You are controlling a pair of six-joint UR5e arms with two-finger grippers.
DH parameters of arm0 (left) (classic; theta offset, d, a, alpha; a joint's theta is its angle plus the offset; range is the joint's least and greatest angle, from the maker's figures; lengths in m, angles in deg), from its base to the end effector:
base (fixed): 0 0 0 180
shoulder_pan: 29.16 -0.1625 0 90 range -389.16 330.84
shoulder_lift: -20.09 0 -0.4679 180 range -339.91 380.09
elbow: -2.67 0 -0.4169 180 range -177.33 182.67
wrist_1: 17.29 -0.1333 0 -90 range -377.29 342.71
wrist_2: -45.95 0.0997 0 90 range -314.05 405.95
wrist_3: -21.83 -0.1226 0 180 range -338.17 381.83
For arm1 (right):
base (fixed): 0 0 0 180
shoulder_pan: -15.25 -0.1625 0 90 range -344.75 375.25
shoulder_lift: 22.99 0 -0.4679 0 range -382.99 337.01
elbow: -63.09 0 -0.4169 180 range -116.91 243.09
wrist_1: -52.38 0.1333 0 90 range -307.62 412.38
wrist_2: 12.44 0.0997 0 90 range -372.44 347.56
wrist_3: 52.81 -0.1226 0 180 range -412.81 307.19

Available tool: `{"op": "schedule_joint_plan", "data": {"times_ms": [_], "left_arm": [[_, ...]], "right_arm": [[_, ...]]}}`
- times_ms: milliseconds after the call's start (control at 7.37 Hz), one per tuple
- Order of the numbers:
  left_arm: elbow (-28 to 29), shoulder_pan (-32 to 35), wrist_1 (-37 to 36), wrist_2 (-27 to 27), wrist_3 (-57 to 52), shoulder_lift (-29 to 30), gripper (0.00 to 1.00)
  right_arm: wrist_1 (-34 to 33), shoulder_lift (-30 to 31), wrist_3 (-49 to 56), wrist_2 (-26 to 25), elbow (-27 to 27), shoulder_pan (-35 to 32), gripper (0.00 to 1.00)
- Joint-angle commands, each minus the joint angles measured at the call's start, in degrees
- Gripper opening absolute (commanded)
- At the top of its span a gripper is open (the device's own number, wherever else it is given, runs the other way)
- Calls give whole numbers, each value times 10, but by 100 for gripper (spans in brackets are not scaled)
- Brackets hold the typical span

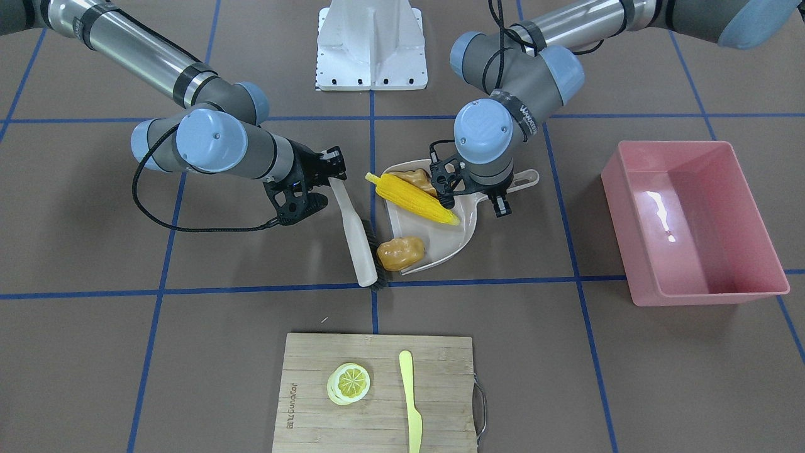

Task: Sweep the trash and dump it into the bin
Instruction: 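Sweep the potato into the dustpan with the right-held brush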

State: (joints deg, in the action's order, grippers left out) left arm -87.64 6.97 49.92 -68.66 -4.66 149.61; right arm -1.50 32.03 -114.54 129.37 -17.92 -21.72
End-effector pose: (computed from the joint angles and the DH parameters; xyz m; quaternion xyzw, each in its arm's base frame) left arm 0.5539 -0.5062 0.3338 0.0908 0.2390 0.6475 0.7179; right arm -0.5823 -0.4845 0.3105 -0.0651 -0.5926 -0.1663 0.7855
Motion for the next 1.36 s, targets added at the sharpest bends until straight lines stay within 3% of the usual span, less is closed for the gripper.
{"op": "schedule_joint_plan", "data": {"times_ms": [0,543,950,1222], "left_arm": [[0,0,3,0,1,-1,0],[0,2,30,0,4,-4,0],[-1,5,100,-1,26,-22,0],[-3,7,146,-2,29,-34,0]], "right_arm": [[0,-8,-18,-21,-4,16,0],[-3,-29,-54,-26,-9,16,0],[-82,-20,-57,-22,-73,-2,0],[-109,33,-52,-9,-123,-70,0]]}}
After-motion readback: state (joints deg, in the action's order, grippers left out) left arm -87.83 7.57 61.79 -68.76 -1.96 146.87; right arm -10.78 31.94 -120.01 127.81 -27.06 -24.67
